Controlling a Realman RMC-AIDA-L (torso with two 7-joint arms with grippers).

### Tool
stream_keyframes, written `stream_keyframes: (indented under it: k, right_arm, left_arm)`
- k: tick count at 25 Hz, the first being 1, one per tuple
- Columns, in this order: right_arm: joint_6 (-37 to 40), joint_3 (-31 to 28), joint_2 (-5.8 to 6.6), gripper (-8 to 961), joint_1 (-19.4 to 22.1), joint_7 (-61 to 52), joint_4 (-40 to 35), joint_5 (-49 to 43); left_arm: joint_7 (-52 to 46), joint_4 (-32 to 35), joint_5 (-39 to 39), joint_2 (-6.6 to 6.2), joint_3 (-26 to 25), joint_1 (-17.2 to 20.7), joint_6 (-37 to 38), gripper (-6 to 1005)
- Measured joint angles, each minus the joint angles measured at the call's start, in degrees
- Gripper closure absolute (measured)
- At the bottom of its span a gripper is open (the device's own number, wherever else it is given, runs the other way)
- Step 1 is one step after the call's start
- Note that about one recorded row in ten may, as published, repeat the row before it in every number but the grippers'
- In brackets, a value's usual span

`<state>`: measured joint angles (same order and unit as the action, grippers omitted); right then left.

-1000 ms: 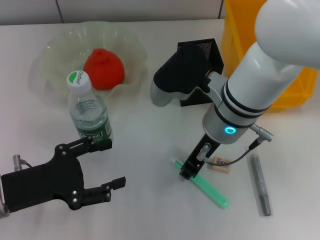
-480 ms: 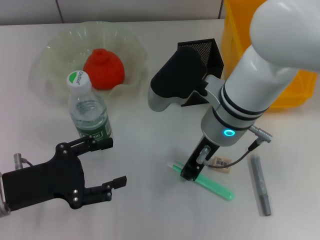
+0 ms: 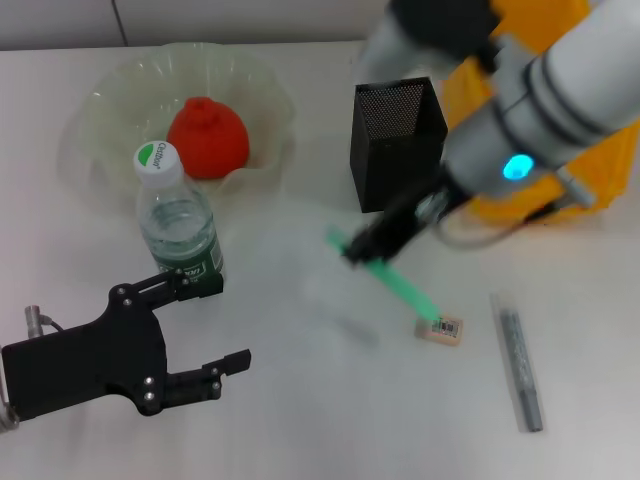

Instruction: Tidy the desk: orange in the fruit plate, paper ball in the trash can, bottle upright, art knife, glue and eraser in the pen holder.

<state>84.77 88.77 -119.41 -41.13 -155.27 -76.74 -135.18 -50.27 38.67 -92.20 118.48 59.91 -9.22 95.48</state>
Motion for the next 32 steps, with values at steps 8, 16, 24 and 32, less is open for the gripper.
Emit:
stream_keyframes:
  k: [8,16,24,32]
  right_arm:
    - [-9.5,-22.3,0.09,754,10.7,23.7,-4.0,25.3]
    - [-17.5,-25.0,0.04,724,11.6,55.2,14.3,43.8]
    - [-20.0,-25.4,0.01,693,5.6,86.3,39.2,60.5]
    - [-22.7,-25.4,-0.33,663,3.9,98.7,50.4,63.9]
  left_arm:
    - [0.0,-2.0,0.0,-0.02,-0.1,-1.1,0.0,200]
    - [0.4,-3.2,0.0,0.00,-0.1,-1.7,-0.1,200]
    - [0.5,-3.7,0.0,0.00,-0.1,-2.2,-0.1,199]
    - [0.5,-3.7,0.0,0.00,-0.1,-2.1,-0.1,199]
